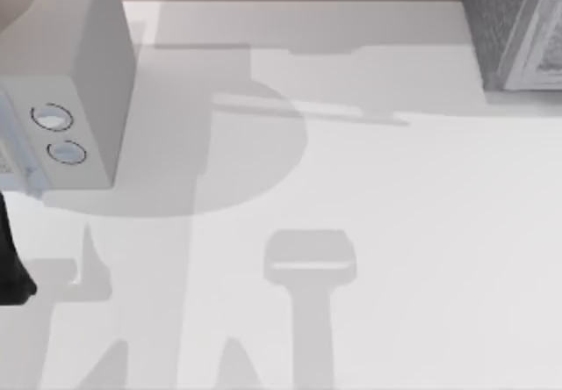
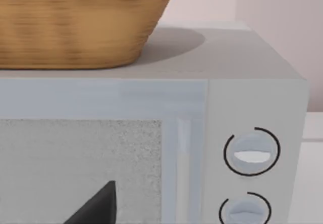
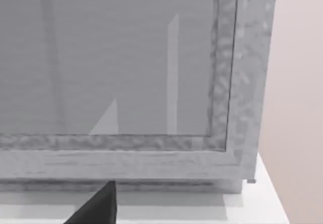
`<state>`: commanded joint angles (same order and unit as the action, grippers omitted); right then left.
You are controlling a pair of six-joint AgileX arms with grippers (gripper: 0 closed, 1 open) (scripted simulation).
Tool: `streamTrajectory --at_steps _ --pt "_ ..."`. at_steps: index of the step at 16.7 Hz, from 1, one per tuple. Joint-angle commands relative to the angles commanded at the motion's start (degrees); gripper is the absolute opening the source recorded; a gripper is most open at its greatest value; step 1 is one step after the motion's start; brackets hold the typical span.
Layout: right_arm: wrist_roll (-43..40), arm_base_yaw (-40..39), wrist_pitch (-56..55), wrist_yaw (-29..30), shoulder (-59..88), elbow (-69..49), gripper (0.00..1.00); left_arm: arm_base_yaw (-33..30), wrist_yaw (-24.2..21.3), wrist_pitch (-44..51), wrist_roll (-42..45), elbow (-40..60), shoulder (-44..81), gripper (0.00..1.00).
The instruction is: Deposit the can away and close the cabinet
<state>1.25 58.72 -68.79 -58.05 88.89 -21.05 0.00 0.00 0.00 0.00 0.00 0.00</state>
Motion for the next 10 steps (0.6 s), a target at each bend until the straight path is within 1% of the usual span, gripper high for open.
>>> streamTrajectory --at_steps 6,10 --pt "0.2 -0.1 1.6 -0.2 0.0 -1.2 1.0 0.0 0.0 0.0 0.0 0.0 0.0 1.0" --pt "0.2 0.6 10.4 -1.0 -0.2 -9.8 1.0 0.0 0.0 0.0 0.0 0.0 0.0 1.0"
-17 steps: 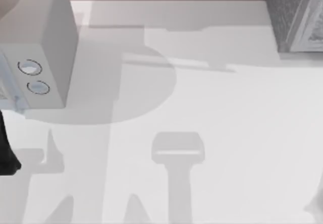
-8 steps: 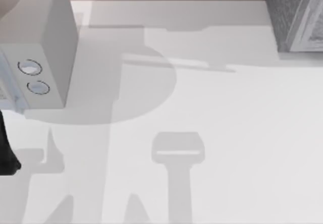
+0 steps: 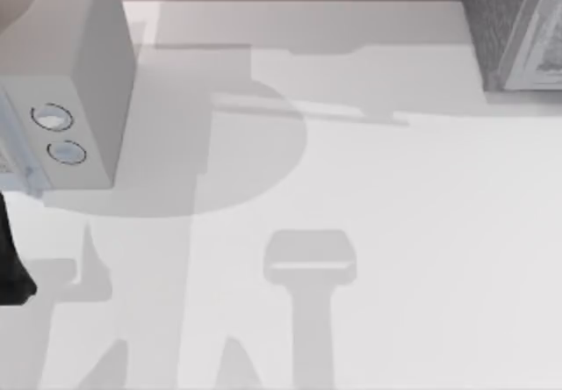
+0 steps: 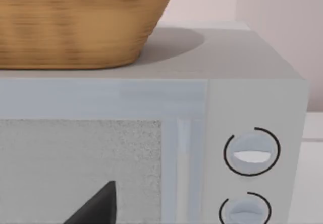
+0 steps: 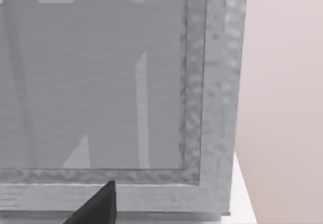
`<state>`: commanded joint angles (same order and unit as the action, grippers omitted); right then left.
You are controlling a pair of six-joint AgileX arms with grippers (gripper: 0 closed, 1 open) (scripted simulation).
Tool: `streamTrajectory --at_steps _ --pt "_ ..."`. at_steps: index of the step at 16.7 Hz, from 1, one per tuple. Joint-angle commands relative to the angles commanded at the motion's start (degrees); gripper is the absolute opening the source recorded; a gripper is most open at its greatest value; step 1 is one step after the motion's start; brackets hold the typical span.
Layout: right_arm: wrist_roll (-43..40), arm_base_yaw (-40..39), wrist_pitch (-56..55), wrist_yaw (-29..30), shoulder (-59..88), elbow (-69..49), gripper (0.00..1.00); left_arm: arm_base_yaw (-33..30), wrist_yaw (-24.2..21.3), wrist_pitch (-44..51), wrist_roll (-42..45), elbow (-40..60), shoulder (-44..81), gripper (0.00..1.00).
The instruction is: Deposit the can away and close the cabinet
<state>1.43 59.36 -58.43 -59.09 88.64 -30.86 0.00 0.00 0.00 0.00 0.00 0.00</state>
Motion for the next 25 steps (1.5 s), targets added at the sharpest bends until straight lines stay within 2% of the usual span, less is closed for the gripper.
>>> streamTrajectory --at_steps 4,10,17,21,25 --pt "-0.2 1.0 14.7 -0.9 -1.0 -13.7 1.0 0.0 0.0 0.0 0.0 0.0 0.0 1.0" --pt "-0.2 1.3 42.4 -1.6 -4.4 -38.1 1.0 0.0 0.0 0.0 0.0 0.0 0.0 1.0" --pt "-0.3 1.1 72.4 -0.5 -9.9 -62.4 1.0 0.0 0.0 0.0 0.0 0.0 0.0 1.0" --pt "-0.3 0.4 80.3 -0.1 -11.8 -68.5 1.0 0.0 0.0 0.0 0.0 0.0 0.0 1.0" --pt "-0.2 0.3 80.8 -0.2 -11.9 -68.9 1.0 0.0 0.0 0.0 0.0 0.0 0.0 1.0"
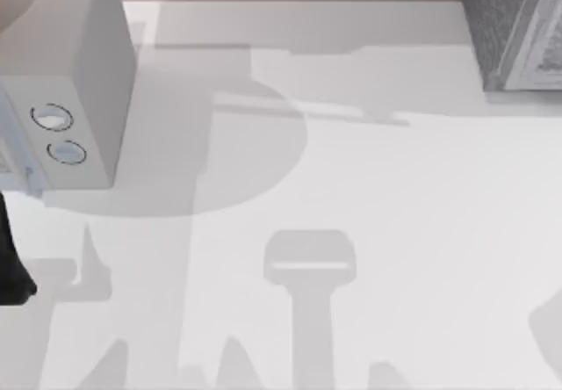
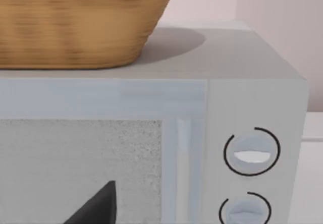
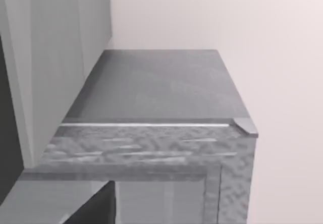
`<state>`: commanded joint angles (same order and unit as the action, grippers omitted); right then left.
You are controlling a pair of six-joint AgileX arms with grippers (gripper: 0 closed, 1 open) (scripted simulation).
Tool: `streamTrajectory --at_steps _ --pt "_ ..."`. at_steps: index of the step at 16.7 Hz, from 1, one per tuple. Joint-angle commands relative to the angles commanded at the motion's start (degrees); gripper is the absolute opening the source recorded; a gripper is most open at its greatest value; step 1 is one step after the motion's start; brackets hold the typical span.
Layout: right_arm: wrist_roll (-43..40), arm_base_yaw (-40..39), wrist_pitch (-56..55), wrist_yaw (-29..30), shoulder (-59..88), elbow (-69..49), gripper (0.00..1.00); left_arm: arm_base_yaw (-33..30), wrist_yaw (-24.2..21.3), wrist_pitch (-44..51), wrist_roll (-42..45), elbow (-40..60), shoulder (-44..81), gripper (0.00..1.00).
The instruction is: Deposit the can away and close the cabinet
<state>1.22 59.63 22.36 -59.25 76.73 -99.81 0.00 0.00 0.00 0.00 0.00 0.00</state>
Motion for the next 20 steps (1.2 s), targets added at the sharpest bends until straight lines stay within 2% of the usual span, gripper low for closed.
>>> streamTrajectory --at_steps 4,8,13,20 --pt "0.2 -1.3 0.1 1.3 0.5 -0.2 1.0 0.0 0.0 0.0 0.0 0.0 0.0 1.0" --pt "0.3 -10.2 0.6 9.9 0.9 -1.3 1.0 0.0 0.0 0.0 0.0 0.0 0.0 1.0" --pt "-0.1 -28.9 1.7 28.5 1.2 -1.8 1.0 0.0 0.0 0.0 0.0 0.0 0.0 1.0" --pt "0.1 -60.2 2.7 60.1 -0.2 -1.1 1.0 0.0 0.0 0.0 0.0 0.0 0.0 1.0"
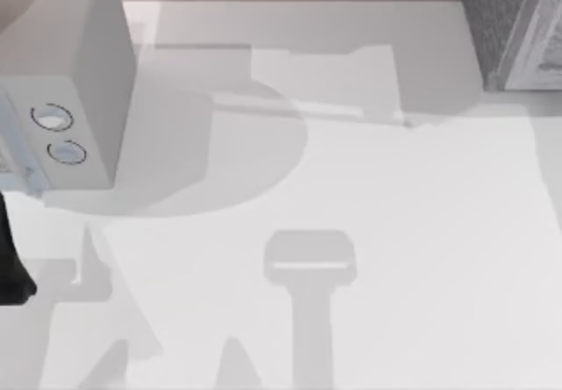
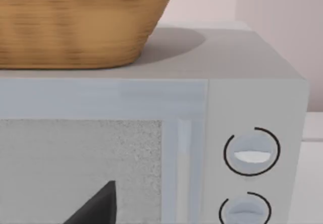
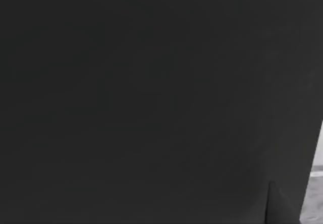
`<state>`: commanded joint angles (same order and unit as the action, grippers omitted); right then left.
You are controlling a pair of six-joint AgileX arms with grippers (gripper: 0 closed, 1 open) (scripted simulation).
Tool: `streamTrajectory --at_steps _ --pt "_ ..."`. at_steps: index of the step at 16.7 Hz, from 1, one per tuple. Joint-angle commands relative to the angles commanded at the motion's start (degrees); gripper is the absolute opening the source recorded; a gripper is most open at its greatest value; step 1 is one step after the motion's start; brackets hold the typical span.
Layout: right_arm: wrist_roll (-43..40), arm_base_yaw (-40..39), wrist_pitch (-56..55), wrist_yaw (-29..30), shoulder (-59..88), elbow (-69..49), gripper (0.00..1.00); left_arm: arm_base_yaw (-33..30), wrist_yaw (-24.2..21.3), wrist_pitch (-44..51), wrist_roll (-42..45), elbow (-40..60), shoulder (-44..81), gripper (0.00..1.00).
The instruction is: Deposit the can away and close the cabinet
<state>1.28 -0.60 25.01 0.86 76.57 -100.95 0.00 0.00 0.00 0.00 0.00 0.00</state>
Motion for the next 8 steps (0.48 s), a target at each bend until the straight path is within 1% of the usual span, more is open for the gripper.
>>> streamTrajectory --at_steps 2,4,6,8 --pt "-0.1 -8.4 0.1 9.1 -0.7 0.5 1.0 0.0 0.0 0.0 0.0 0.0 0.0 1.0" --pt "-0.3 -15.6 0.3 16.3 -1.2 1.1 1.0 0.0 0.0 0.0 0.0 0.0 0.0 1.0" --pt "-0.3 -20.8 0.4 21.3 -1.8 1.8 1.0 0.0 0.0 0.0 0.0 0.0 0.0 1.0" --pt "-0.1 -23.9 0.3 24.2 -2.4 2.4 1.0 0.0 0.0 0.0 0.0 0.0 0.0 1.0"
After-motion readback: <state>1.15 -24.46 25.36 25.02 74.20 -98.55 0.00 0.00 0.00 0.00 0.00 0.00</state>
